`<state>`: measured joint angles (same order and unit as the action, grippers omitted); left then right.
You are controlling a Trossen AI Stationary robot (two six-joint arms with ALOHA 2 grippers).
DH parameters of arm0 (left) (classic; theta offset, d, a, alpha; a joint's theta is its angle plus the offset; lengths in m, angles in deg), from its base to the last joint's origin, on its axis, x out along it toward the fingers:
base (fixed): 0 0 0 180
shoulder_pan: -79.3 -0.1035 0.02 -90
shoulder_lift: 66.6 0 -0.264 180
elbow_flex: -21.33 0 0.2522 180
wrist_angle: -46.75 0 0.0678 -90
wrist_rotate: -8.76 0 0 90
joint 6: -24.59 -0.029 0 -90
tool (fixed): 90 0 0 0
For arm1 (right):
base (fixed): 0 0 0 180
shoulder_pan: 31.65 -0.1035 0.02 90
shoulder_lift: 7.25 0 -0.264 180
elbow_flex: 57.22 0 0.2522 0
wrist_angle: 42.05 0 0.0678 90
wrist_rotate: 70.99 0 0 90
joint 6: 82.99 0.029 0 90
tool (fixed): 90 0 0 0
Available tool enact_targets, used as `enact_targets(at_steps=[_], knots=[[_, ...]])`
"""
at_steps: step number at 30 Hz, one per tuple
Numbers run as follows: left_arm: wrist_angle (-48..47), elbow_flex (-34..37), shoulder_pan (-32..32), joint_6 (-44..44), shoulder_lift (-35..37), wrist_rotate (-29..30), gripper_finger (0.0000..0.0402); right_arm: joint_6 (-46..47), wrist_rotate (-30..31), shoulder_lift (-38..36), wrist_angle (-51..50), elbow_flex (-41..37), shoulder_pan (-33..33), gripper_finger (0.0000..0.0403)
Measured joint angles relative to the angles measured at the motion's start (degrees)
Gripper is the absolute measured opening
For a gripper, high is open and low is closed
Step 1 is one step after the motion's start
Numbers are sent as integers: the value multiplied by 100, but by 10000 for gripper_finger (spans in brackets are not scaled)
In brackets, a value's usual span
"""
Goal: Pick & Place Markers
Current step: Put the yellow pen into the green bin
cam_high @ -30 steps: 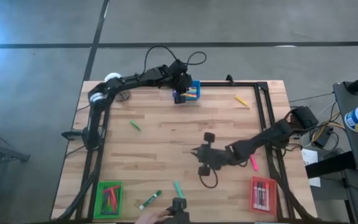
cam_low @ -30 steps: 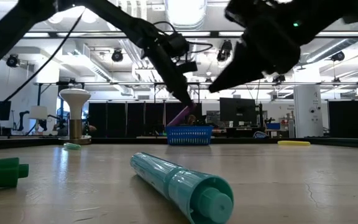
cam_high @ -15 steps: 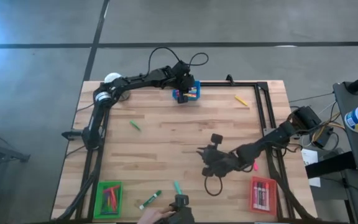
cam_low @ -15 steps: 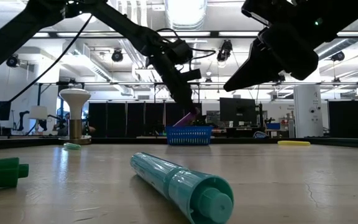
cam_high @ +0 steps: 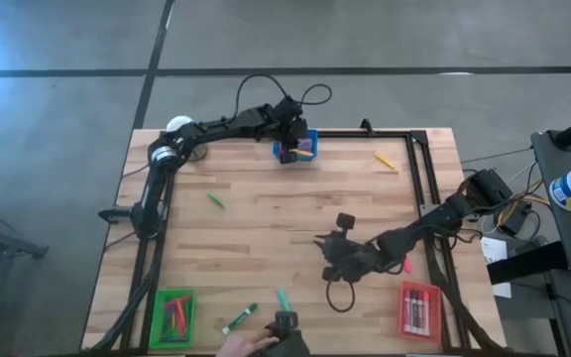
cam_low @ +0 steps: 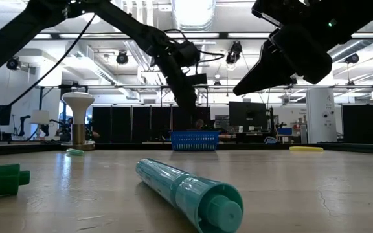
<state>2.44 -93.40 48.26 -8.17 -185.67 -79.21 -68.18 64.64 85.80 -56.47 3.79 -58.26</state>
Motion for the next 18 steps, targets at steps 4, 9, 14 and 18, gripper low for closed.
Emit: enact_targets(at_steps=[4,9,14,18], knots=[[-354,-149,48,20,119,3,99,1,86,0,-21,-1,0,59],[-420,250,233,389,631,-557,71,7,447,-14,-100,-72,0,59],[829,1735,431,870,1330,-1265,22,196,729,-217,-91,-296,0,59],[2978,3521,556,1322,2052,-1427,4,423,862,-393,-65,-535,7,56]])
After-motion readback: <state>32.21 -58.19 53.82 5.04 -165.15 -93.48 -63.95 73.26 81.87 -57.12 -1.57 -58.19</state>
